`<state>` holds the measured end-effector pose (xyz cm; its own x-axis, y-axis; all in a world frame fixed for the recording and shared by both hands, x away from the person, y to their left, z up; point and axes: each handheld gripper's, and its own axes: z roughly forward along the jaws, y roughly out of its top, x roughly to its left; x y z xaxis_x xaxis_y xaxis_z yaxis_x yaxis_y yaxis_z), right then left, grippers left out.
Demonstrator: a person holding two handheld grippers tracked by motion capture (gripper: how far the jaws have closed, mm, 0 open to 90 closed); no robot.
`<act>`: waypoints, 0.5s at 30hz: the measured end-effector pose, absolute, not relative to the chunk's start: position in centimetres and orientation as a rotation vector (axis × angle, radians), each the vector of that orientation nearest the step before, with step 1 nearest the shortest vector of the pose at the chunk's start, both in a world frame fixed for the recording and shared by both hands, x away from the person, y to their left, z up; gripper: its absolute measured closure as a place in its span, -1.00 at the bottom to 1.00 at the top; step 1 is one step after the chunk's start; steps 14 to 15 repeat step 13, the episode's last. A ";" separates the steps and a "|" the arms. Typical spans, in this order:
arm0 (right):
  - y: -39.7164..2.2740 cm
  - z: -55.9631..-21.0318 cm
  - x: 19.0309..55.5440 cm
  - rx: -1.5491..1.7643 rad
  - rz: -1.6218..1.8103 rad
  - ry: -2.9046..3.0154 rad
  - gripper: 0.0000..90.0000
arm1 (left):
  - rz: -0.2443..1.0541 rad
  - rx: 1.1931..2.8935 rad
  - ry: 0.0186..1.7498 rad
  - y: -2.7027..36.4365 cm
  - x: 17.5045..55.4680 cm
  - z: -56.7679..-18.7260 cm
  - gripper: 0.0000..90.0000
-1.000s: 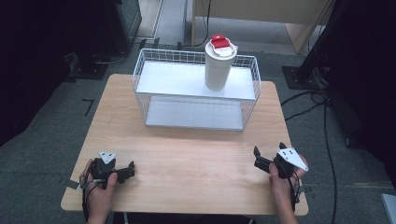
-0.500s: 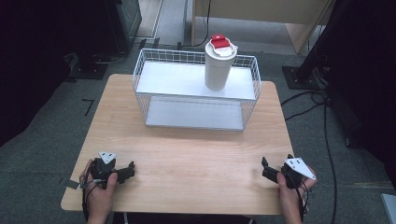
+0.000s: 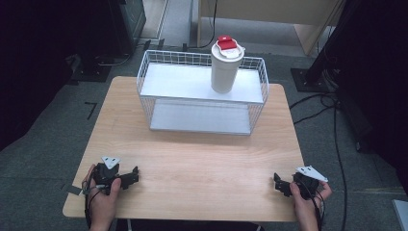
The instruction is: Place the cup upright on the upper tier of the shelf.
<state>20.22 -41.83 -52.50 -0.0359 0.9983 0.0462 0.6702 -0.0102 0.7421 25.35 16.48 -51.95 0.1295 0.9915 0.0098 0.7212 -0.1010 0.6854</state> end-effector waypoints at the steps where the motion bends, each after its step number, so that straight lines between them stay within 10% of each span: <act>1: -41.8 -52.6 20.2 1.728 0.817 1.773 -1.00 | 0.663 1.882 1.646 16.5 25.3 -51.9 -1.00; 15: -41.6 -52.7 20.0 1.734 0.781 1.810 -1.00 | 0.663 1.882 1.645 16.5 25.3 -51.9 -1.00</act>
